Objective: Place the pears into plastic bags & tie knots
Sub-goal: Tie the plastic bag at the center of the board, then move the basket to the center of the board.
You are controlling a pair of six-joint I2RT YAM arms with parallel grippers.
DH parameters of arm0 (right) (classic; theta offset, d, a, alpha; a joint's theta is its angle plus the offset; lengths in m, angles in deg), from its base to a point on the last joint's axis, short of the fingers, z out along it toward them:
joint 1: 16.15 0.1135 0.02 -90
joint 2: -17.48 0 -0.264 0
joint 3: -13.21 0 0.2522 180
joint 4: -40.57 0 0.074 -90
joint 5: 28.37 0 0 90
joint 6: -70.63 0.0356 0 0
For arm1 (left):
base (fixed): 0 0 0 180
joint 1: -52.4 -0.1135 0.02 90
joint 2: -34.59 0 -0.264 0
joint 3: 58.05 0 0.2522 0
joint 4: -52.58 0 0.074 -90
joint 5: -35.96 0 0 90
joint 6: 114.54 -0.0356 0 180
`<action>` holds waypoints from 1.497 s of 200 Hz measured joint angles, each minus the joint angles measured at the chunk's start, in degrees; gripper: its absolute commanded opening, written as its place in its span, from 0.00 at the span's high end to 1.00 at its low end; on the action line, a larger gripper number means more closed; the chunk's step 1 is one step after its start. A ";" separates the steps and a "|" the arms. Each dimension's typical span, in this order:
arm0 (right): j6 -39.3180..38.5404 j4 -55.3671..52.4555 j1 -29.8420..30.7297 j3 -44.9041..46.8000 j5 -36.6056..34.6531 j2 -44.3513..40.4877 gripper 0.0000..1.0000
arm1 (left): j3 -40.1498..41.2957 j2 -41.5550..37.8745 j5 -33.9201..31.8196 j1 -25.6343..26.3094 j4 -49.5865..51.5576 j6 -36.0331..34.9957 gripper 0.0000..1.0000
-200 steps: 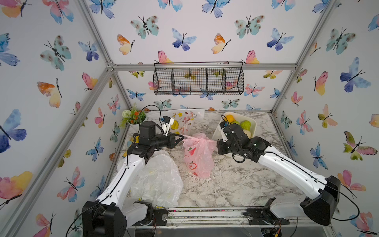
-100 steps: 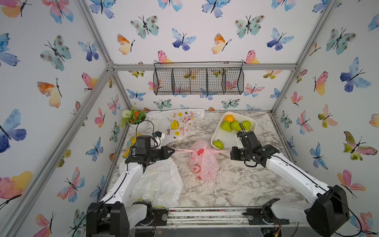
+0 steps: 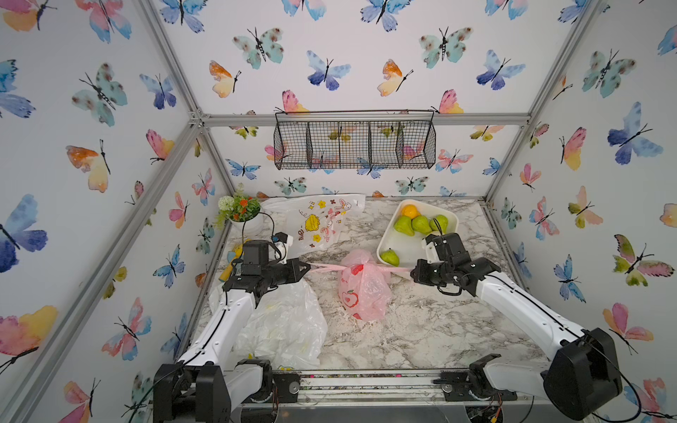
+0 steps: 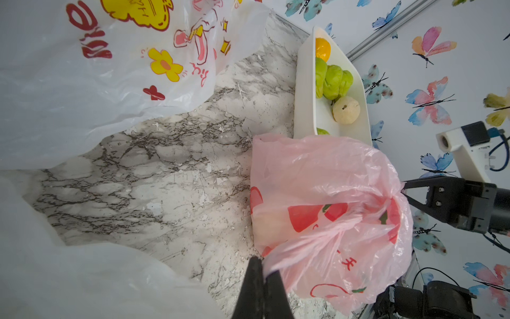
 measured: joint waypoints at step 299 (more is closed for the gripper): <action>-3.74 13.84 -21.70 -18.86 -20.33 35.26 0.92 | -22.16 19.67 -25.75 36.59 13.20 -13.90 0.23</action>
